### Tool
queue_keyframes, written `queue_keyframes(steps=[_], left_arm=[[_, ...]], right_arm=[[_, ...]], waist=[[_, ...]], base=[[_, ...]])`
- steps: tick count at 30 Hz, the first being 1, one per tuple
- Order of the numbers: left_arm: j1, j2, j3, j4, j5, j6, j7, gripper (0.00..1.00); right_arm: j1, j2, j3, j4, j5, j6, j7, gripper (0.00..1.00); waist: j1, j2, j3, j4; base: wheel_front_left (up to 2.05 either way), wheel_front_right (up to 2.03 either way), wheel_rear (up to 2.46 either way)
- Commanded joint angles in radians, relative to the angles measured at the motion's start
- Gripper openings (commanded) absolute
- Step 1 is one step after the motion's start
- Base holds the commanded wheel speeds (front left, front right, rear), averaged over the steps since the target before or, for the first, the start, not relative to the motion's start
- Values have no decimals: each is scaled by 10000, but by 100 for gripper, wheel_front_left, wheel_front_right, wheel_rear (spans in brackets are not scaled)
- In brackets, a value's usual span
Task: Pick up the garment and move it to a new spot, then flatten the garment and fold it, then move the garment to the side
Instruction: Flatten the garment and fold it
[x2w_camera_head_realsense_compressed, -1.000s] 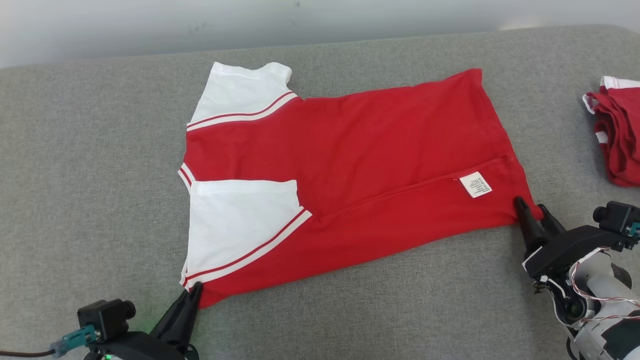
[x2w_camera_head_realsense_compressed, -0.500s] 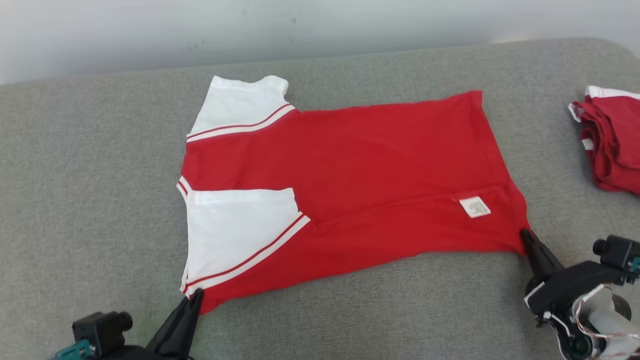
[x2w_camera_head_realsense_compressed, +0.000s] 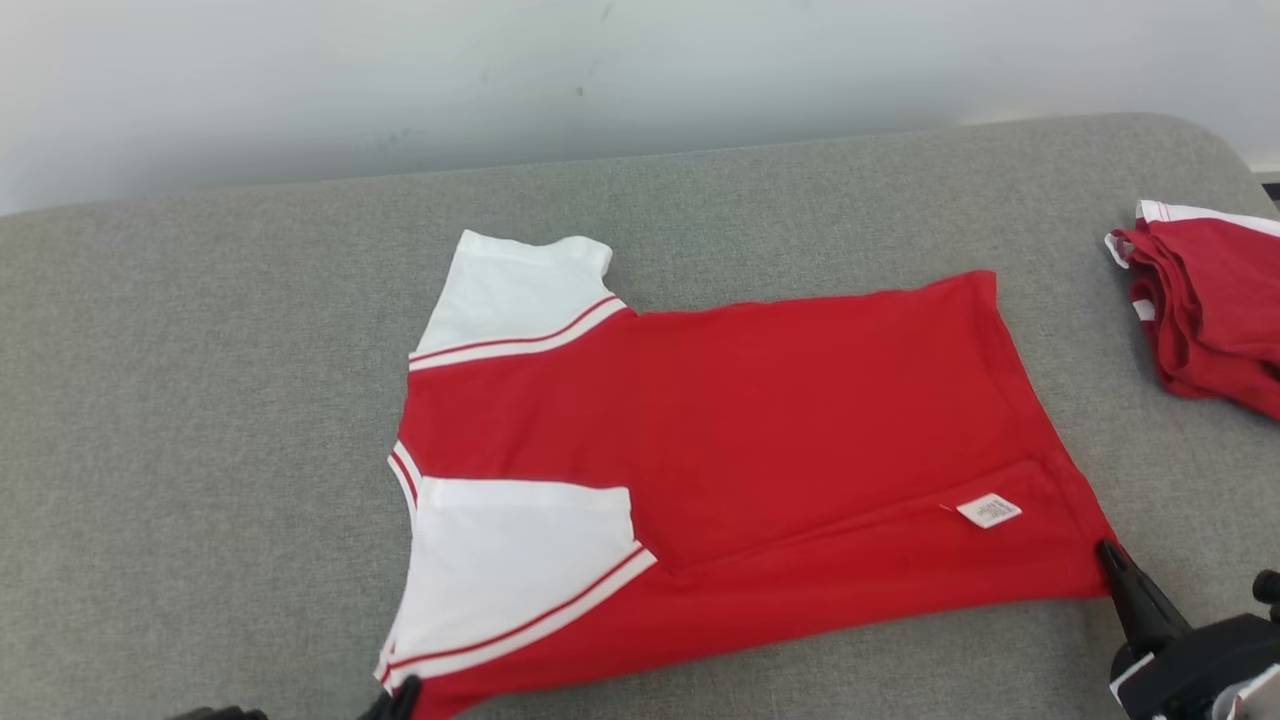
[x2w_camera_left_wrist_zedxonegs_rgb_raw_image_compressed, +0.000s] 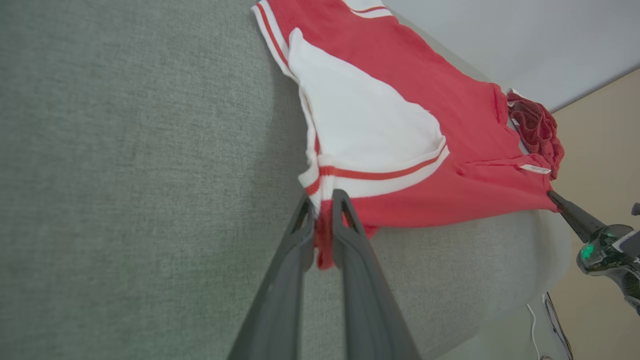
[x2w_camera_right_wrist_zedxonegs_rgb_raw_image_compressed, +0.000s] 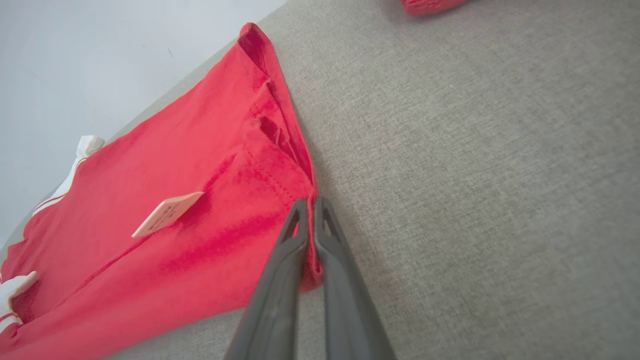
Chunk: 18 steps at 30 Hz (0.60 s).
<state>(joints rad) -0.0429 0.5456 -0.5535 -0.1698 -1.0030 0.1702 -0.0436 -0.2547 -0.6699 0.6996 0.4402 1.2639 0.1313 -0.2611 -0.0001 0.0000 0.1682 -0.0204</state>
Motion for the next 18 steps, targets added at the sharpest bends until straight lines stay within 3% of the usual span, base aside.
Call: queue_keyframes(steps=[1, 13, 15, 16, 18], left_arm=[[239, 20, -46, -52, -92, 69, 52, 0], [621, -235, -388, 435, -140, 33, 3, 0], [554, -252, -507, 603, -93, 29, 118, 17], [509, -290, -544, 668, -72, 30, 134, 33], [431, -380, -620, 801, -44, 6, 131, 50]], right_arm=[[247, -128, -103, -60, -27, -12, -54, 0], [1040, -168, -138, -65, -18, -12, -56, 0], [998, -164, -110, 80, -92, -12, -56, 49], [978, -141, -111, 152, -111, -12, -56, 100], [930, -91, -183, 217, -219, -12, -56, 100]], waist=[[1, 0, -51, 44], [1, 0, -276, 160], [1, 0, -314, 176], [1, 0, -332, 182], [1, 0, -372, 177]], base=[[0, 0, 0], [0, 0, 0], [0, 0, 0], [0, 0, 0], [0, 0, 0]])
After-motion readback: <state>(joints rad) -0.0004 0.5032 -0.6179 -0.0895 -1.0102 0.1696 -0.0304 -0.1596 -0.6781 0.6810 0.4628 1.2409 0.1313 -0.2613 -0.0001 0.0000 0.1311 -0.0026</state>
